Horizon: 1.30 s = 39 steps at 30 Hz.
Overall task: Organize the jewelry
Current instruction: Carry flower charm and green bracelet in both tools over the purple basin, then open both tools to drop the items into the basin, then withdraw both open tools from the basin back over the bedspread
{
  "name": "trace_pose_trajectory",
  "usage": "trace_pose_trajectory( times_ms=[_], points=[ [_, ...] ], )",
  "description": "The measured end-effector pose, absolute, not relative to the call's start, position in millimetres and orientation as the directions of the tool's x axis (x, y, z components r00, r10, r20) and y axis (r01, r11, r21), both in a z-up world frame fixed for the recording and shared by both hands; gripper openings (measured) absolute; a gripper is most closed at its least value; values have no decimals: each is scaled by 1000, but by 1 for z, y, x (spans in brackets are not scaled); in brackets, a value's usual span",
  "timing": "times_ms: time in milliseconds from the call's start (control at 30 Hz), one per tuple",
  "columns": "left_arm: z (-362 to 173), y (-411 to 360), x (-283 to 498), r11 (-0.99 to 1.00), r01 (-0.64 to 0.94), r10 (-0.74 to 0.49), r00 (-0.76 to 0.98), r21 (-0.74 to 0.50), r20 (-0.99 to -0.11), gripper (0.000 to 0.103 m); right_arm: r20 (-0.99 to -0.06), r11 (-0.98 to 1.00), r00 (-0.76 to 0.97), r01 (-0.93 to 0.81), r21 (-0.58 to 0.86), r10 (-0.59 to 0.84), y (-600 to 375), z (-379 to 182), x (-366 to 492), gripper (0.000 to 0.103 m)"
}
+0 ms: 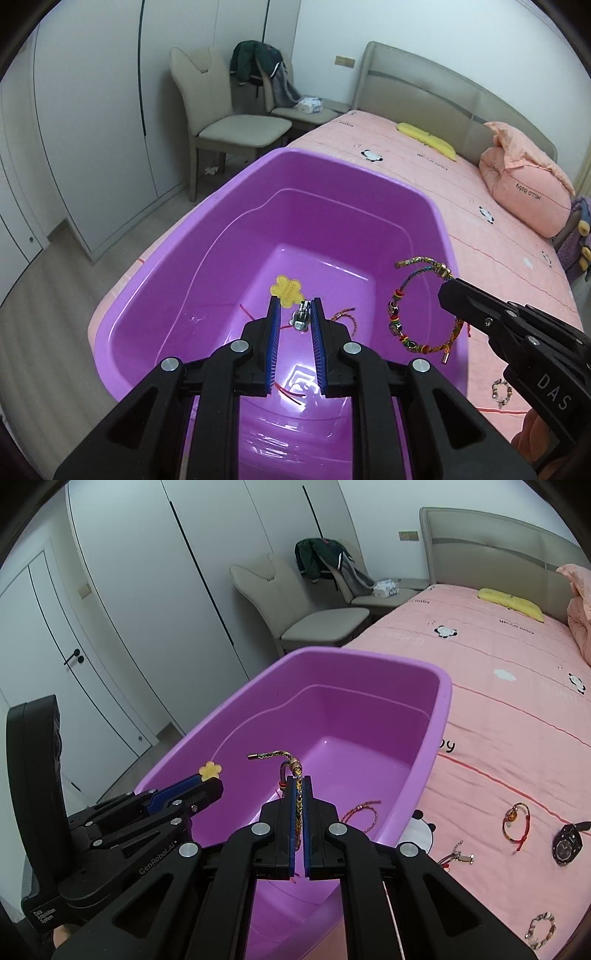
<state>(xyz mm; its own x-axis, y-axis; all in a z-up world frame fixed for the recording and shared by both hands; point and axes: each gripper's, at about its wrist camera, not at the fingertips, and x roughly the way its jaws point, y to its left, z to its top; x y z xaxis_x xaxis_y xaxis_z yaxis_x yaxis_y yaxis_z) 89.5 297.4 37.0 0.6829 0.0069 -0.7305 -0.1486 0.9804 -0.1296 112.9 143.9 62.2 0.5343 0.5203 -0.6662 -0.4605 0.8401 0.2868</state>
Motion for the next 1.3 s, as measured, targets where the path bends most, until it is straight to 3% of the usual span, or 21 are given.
trace_pose_trajectory(
  times_ms=[733,833,900,967,1033,1100,1300],
  points=[
    [15,308,110,971,-227,70,581,-79,-811,20,-745,860,472,-434,268,471,164,36,135,3],
    [16,305,111,971,-229,83,582,-66,-809,32,-747,866,482,-432,251,457,163,36,135,3],
    [16,303,111,969,-239,93,583,-61,-807,59,-749,873,492,-428,235,443,162,36,134,6],
    [19,305,107,966,-252,103,595,-63,-797,73,-742,880,510,-414,232,435,158,39,133,18],
    [21,307,103,963,-265,119,597,-55,-793,75,-729,883,526,-404,238,438,152,42,131,41],
    [22,309,100,958,-283,137,590,-46,-796,82,-720,887,542,-398,236,434,148,44,129,43],
    [21,316,93,947,-313,131,573,-68,-809,83,-720,887,544,-400,230,432,146,44,125,43]
  ],
)
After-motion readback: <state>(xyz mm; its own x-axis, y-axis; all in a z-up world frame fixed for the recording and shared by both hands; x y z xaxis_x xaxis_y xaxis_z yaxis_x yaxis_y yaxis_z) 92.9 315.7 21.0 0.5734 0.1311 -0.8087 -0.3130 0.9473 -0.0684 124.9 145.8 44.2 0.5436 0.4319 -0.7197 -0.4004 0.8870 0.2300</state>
